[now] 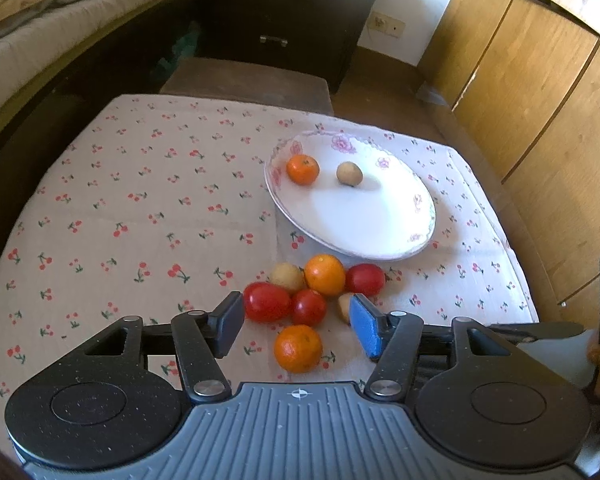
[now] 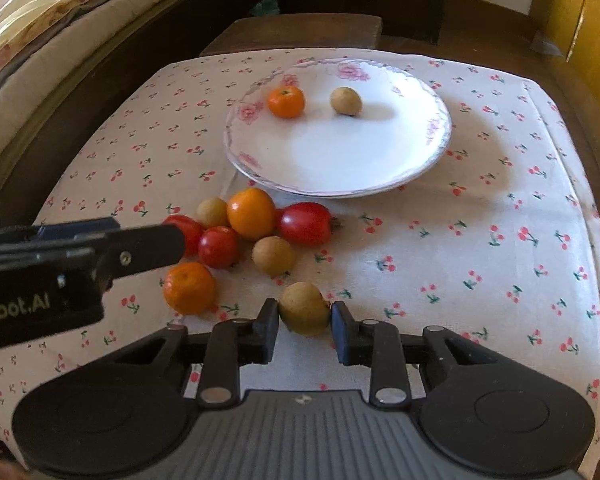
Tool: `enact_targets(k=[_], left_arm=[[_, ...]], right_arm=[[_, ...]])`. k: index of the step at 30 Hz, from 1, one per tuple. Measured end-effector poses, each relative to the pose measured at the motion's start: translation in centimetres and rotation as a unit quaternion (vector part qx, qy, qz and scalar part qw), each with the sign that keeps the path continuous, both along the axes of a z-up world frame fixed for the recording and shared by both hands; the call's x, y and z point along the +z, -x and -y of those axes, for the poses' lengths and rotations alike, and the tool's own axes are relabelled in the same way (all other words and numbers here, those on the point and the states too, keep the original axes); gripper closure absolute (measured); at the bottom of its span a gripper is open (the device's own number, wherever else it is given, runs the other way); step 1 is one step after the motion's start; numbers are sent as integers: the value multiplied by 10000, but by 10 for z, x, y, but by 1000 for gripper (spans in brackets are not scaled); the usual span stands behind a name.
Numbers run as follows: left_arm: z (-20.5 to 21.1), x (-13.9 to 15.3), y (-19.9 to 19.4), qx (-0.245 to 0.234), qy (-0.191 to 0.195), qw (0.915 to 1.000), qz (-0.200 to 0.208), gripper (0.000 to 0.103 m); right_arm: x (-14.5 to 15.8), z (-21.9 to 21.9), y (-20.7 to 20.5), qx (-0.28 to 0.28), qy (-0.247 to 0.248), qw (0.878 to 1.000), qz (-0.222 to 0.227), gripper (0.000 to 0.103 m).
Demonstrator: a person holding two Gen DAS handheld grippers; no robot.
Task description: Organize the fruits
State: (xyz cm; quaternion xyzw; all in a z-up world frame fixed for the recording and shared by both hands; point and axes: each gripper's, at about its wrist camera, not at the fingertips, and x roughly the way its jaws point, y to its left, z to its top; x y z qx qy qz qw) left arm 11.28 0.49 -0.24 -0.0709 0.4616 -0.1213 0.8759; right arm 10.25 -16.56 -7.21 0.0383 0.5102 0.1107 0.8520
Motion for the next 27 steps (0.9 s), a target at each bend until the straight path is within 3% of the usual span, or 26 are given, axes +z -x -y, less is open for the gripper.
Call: enact_targets(k=[11, 18, 22, 27], left_arm=[[19, -20, 2, -224, -68, 9990, -382, 37], [26, -38, -5, -129, -240, 9979, -584, 38], [28, -42, -7, -73, -404, 9978, -519, 43], [24, -40, -8, -22, -339, 9981, -519, 57]], right_arm=[[5, 28, 12, -223, 27, 9997, 75, 73], [-2, 32, 12, -221, 31, 9997, -24, 73], [-4, 33, 10, -222, 37, 9997, -32, 73], [-3, 32, 10, -216, 55, 9997, -39, 73]])
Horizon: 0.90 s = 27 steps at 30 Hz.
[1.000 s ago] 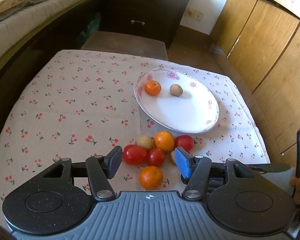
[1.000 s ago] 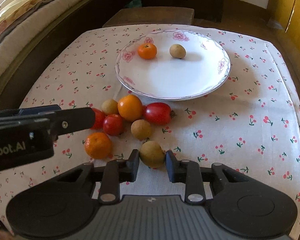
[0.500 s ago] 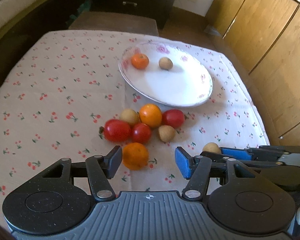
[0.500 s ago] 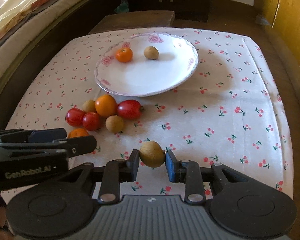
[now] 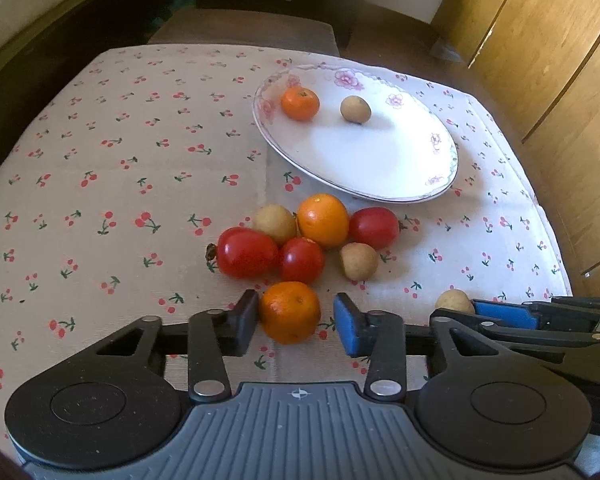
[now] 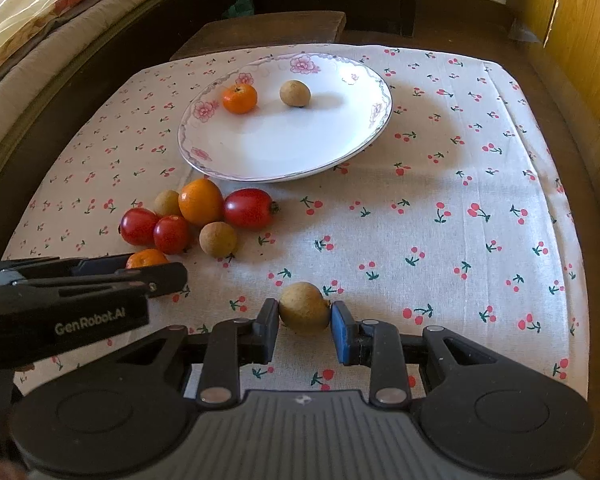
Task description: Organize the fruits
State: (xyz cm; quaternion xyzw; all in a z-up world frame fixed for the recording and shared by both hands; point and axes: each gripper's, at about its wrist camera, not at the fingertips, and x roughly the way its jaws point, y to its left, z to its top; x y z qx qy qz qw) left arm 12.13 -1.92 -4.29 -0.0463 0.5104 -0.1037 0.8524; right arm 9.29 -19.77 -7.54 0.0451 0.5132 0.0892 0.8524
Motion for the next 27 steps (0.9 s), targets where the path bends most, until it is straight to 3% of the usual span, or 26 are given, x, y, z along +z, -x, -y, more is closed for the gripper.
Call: enact_targets(k=[15, 19, 24, 27], left_arm=[[-10, 6, 28, -84, 102, 9999, 27, 57], [-9, 12, 22, 58, 275, 9995, 160, 37], [1, 5, 11, 80, 68, 9998, 181, 36], [3, -2, 5, 148, 22, 9998, 115, 41]], right_arm=[[8, -1, 22, 39, -100, 9999, 35, 73], [8, 0, 20, 18, -140, 9999, 39, 73], [5, 3, 16, -38, -154, 9999, -15, 73], [4, 5, 15, -64, -164, 9998, -27, 73]])
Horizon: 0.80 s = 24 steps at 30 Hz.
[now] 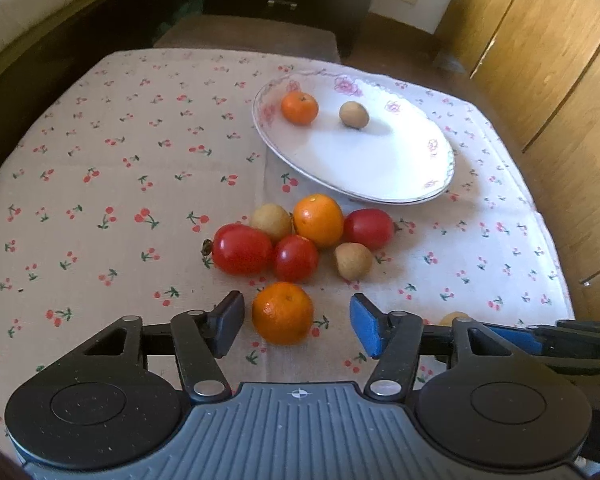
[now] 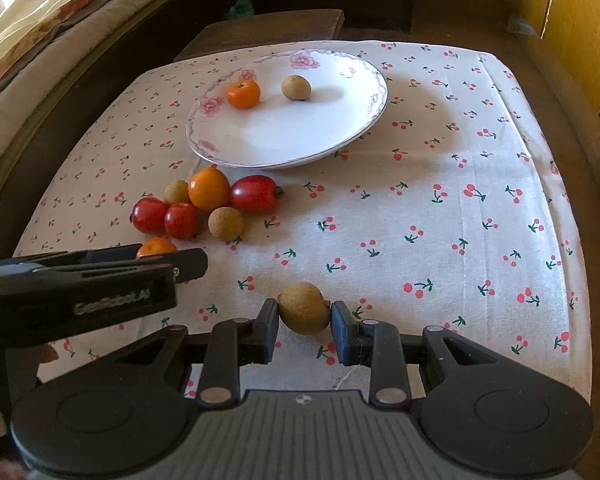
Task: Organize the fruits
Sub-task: 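Grasp a tangerine with the left tool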
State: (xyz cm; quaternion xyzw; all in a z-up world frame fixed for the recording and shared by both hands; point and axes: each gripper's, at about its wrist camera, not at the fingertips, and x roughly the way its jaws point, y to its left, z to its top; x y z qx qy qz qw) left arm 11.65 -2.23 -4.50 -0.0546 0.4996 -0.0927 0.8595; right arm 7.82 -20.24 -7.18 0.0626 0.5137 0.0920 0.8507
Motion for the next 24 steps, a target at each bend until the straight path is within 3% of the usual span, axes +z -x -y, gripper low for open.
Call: enact_targets(k=[4, 24], left_arm=[[-4, 0, -4, 122, 38, 9999, 34, 62], [-8, 5, 29, -203, -41, 9998, -13, 61]], right_arm=[[-2, 2, -1, -26, 10, 10000, -31, 73], [-3, -4, 10, 91, 52, 9999, -51, 73]])
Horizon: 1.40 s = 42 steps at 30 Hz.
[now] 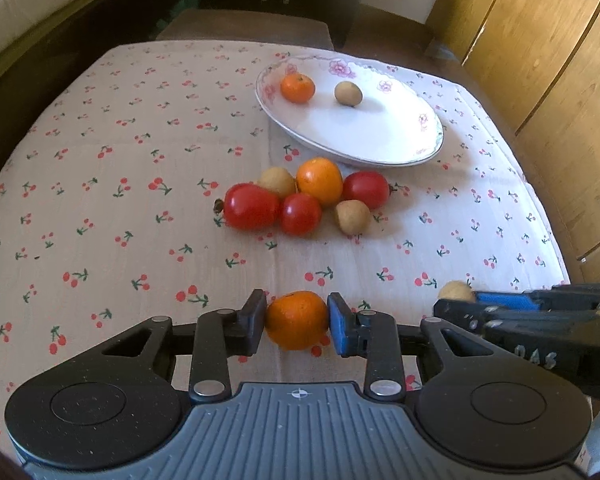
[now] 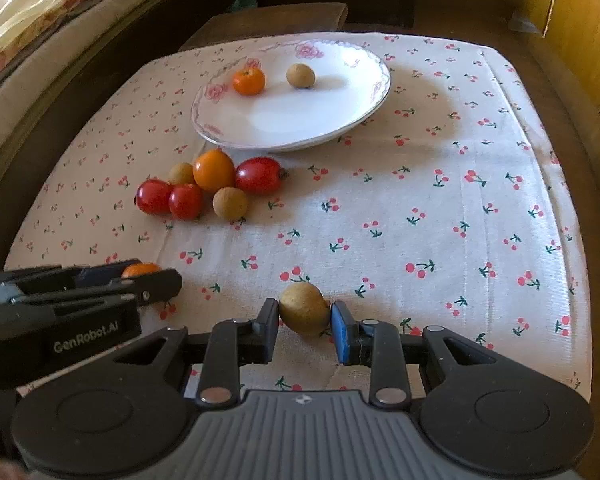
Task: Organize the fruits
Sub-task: 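Grasp a tangerine with the left tool, then carry the tangerine in the left tool while the right tool carries the brown fruit over the bowl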
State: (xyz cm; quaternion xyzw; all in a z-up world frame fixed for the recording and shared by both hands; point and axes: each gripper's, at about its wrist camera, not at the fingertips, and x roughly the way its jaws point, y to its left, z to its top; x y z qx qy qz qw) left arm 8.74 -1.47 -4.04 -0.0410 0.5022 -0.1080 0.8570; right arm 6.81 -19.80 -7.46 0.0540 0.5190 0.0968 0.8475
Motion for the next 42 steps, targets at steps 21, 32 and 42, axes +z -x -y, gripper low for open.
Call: enact_targets(k=[21, 32, 42], left_arm=[[3, -3, -1, -6, -164, 9998, 123, 62], [3, 11, 7, -20, -94, 9998, 177, 63], [9, 29, -2, -29, 38, 9994, 353, 63]], right_arm=[[1, -4, -2, 69, 117, 9999, 76, 74], [15, -3, 4, 32, 34, 9997, 232, 74], [31, -5, -9, -8, -46, 9991, 423, 74]])
